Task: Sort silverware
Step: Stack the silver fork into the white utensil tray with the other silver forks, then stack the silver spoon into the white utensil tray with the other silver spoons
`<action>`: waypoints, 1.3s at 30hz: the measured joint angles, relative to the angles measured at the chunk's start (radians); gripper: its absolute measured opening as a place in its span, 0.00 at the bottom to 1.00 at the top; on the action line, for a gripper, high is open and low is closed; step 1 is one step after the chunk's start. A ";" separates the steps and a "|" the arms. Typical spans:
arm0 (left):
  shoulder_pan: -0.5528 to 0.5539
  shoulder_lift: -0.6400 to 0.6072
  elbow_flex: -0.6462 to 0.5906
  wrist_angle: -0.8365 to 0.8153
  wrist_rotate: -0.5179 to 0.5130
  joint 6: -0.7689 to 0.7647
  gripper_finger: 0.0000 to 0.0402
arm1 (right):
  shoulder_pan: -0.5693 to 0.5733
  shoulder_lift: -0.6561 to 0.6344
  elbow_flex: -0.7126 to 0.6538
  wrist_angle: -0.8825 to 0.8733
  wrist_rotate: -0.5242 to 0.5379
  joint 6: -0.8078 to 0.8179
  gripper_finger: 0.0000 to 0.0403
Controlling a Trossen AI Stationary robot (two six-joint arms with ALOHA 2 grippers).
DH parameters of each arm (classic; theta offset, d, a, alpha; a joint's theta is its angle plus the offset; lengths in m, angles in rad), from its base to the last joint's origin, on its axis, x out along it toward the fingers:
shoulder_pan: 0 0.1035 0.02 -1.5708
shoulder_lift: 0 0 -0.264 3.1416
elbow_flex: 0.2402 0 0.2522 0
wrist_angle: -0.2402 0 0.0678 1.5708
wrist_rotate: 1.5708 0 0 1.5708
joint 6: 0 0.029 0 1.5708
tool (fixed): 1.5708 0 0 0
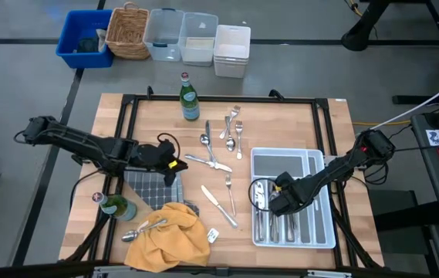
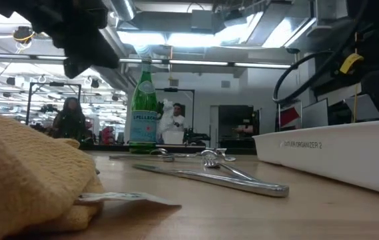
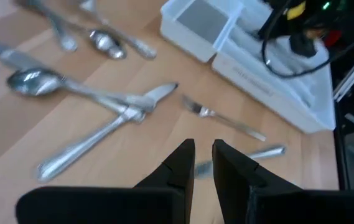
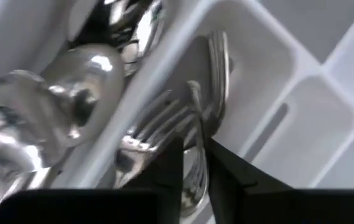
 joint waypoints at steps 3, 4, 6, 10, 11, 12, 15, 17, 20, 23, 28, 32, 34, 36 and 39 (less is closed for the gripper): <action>0.009 0.039 0.000 0.054 0.000 0.001 0.11 | 0.000 0.000 0.000 0.020 -0.003 0.000 0.22; 0.011 0.052 0.000 0.074 0.000 0.002 0.11 | 0.000 0.000 0.000 0.023 -0.004 0.000 0.24; 0.012 0.077 0.000 0.106 0.000 0.006 0.11 | 0.000 0.000 0.000 0.025 -0.015 0.000 0.27; 0.019 0.131 0.000 0.205 0.000 0.035 0.11 | -0.001 0.000 0.000 0.024 -0.051 -0.001 0.29; 0.024 0.146 0.000 0.238 0.000 0.052 0.11 | -0.001 -0.002 0.000 0.023 -0.063 -0.001 0.29; 0.030 0.158 0.000 0.266 0.000 0.069 0.11 | 0.000 -0.005 0.000 0.024 -0.067 -0.001 0.29; 0.052 0.193 0.002 0.345 0.000 0.106 0.11 | 0.000 -0.024 0.000 0.024 -0.067 -0.002 0.29; 0.071 0.210 0.012 0.373 0.001 0.110 0.11 | 0.000 -0.038 0.000 0.024 -0.062 -0.002 0.29; 0.100 0.228 0.028 0.392 0.000 0.123 0.11 | 0.000 -0.069 0.000 0.021 -0.023 -0.002 0.29; 0.133 0.246 0.043 0.398 0.001 0.165 0.11 | 0.000 -0.108 0.000 0.003 0.028 -0.002 0.29; 0.194 0.293 0.047 0.413 0.000 0.117 0.11 | 0.000 -0.174 0.000 -0.063 0.104 0.027 0.29; 0.231 0.331 0.047 0.415 0.034 0.207 0.11 | 0.000 -0.222 0.000 -0.081 0.144 0.025 0.29; 0.253 0.350 0.050 0.408 0.056 0.244 0.11 | 0.000 -0.242 0.000 -0.079 0.169 0.022 0.29; 0.276 0.373 0.064 0.408 0.063 0.243 0.11 | 0.000 -0.257 0.000 -0.076 0.192 0.022 0.29; 0.312 0.414 0.104 0.403 0.064 0.146 0.11 | -0.011 -0.271 0.000 -0.059 0.213 0.023 0.29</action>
